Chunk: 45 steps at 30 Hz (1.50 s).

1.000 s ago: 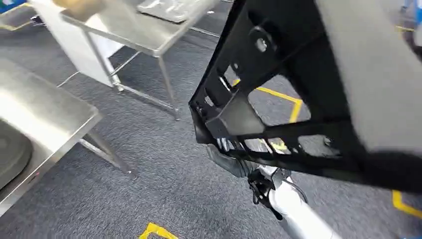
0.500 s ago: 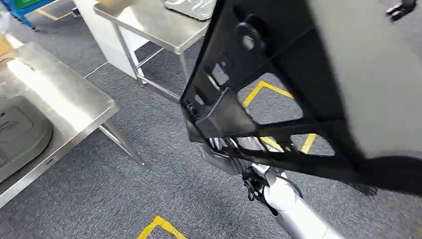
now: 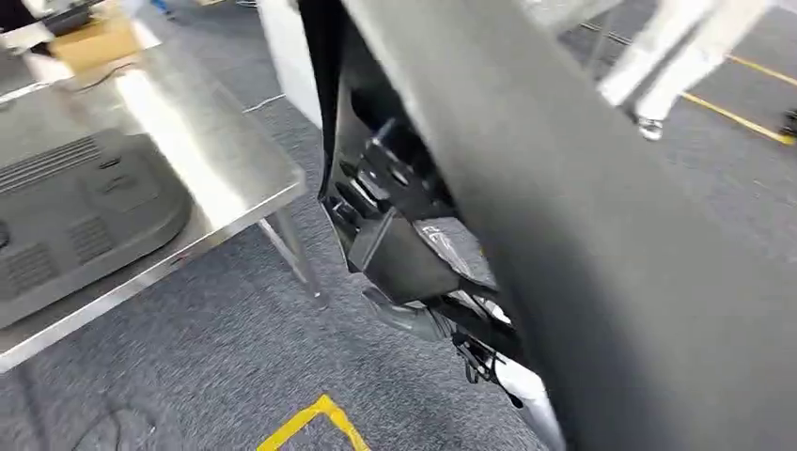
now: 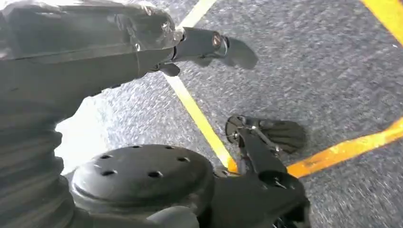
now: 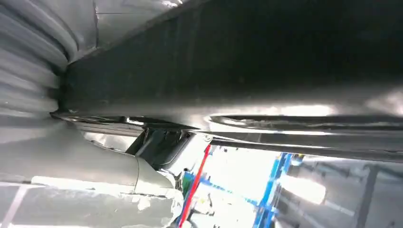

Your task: Take the parts from the cabinet and place them on the table.

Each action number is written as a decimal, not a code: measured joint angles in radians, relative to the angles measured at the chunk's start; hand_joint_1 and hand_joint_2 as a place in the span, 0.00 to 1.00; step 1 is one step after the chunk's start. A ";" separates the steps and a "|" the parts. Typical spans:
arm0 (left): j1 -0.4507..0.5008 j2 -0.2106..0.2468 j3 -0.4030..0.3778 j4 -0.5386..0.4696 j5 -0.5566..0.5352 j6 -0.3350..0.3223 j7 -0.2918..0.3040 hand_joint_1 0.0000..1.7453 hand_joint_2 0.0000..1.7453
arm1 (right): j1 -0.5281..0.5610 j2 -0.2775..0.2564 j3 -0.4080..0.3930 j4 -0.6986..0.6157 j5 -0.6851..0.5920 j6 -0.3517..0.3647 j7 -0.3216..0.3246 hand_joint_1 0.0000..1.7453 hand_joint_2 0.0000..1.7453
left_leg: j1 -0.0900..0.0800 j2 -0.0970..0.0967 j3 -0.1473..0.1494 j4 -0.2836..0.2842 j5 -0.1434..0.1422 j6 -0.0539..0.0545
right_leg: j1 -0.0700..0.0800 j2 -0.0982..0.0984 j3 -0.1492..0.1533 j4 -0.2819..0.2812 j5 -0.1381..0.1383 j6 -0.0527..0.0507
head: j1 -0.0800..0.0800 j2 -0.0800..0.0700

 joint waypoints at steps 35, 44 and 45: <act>-0.003 0.004 0.000 0.000 -0.005 0.008 0.016 0.00 1.00 | -0.018 0.004 0.053 -0.027 0.003 0.054 -0.012 1.00 1.00 | 0.004 -0.059 -0.018 0.025 -0.013 -0.020 | -0.008 0.084 0.085 -0.235 0.106 -0.007 | -0.045 0.000; -0.004 0.008 0.000 0.000 0.002 -0.003 0.016 0.00 1.00 | -0.024 0.007 0.057 -0.040 0.003 0.071 -0.012 1.00 1.00 | 0.019 0.047 -0.156 0.300 -0.131 -0.071 | -0.004 -0.026 0.120 -0.250 0.091 -0.043 | -0.102 0.000; -0.005 0.008 0.000 0.000 0.002 -0.003 0.015 0.00 1.00 | -0.024 0.007 0.058 -0.040 0.003 0.072 -0.012 1.00 1.00 | 0.022 0.049 -0.159 0.302 -0.119 -0.074 | -0.005 -0.040 0.124 -0.250 0.088 -0.042 | -0.104 0.000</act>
